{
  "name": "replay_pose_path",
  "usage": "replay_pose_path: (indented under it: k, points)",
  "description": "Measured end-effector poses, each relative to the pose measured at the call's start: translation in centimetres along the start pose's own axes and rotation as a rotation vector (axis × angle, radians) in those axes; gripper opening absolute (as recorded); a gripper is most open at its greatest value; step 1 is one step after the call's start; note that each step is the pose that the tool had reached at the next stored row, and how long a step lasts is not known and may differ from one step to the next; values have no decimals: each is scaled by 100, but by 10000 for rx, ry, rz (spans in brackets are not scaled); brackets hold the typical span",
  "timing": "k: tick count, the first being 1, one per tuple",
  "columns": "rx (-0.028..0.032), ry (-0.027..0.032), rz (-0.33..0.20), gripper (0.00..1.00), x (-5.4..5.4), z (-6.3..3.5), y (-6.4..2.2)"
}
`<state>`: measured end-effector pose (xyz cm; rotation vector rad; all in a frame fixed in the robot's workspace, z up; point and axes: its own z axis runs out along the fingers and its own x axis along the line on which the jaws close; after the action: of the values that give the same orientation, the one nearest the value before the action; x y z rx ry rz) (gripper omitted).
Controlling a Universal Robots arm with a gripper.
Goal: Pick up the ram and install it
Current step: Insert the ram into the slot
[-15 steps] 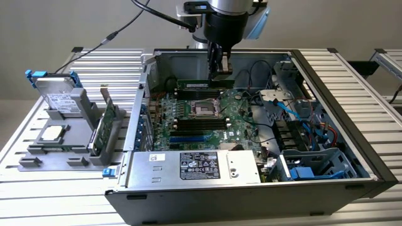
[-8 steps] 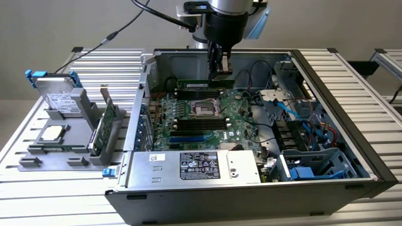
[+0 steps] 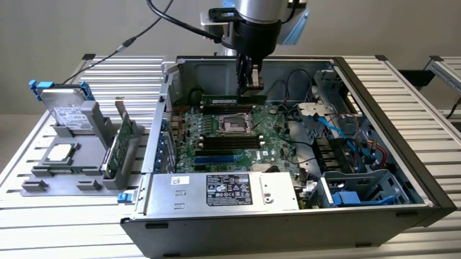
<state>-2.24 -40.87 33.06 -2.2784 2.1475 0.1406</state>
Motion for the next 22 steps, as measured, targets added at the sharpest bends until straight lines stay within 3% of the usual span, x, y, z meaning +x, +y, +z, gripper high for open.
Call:
replay_pose_path:
  k: [8,15,18,22]
  points:
    - [4,2,0,14,-3,151,58]
    - [32,37,-54,14,-53,281,49]
    - [37,79,-69,14,-68,332,45]
    - [50,196,-67,14,-69,385,42]
